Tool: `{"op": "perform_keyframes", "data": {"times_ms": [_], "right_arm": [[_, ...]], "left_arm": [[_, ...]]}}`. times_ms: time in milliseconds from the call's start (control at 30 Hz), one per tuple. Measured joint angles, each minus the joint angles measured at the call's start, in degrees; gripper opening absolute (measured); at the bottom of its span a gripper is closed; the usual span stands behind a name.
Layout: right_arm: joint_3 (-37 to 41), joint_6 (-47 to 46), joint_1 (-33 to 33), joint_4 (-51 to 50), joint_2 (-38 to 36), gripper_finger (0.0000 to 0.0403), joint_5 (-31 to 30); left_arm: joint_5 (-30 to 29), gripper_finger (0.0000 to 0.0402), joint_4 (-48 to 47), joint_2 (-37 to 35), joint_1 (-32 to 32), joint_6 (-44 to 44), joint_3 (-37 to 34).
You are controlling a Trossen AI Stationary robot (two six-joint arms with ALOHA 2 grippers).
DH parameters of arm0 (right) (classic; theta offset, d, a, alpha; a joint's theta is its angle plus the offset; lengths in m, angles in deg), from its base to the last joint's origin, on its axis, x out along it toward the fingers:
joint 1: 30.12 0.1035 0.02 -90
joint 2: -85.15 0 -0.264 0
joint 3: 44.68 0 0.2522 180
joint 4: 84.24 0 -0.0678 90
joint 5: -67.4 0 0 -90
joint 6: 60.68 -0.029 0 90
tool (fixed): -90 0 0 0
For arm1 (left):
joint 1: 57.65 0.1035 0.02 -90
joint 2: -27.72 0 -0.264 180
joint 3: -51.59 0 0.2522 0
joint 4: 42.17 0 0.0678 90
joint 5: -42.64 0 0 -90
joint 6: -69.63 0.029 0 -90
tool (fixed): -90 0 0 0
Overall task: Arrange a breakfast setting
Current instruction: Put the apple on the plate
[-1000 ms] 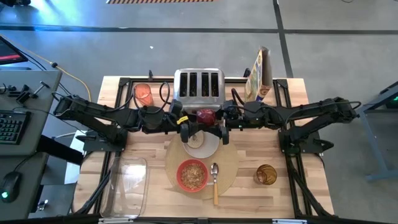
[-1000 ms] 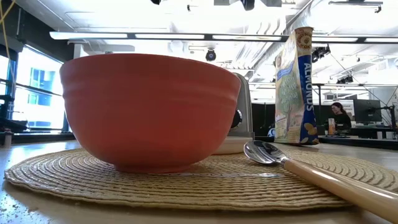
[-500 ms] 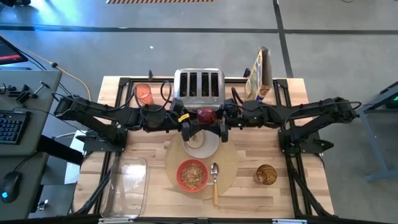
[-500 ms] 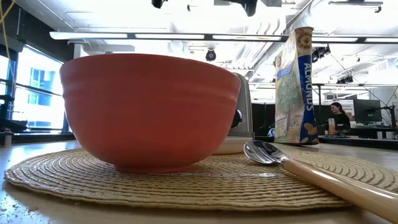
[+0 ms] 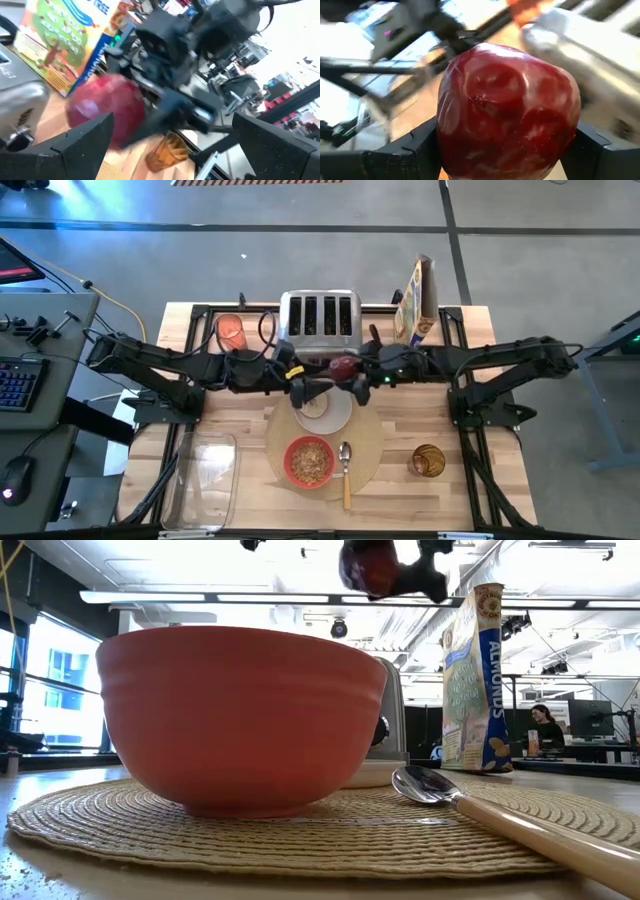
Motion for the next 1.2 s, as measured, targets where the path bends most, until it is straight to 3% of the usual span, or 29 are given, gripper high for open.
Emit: {"op": "perform_keyframes", "data": {"times_ms": [200, 500, 767, 1200], "right_arm": [[-0.13, -1.96, 0.12, -9.49, -0.44, 0.028, -2.05], [-0.17, -3.63, 0.12, -12.36, -0.44, 0.028, -2.37], [-0.17, -6.73, 1.23, -13.92, 1.83, 0.028, -3.72], [-0.17, -14.61, 3.12, -13.68, 7.55, 0.028, -6.83]], "left_arm": [[0.98, 0.0395, -0.46, 0.06, 0.07, 1.63, 0.0], [1.16, 0.0395, -3.05, 0.06, 0.04, 2.52, 0.0], [0.91, 0.0395, -9.81, 0.1, 0.04, 12.22, -0.02], [-4.7, 0.0395, -14.44, 0.1, 0.05, 15.2, -0.02]]}}
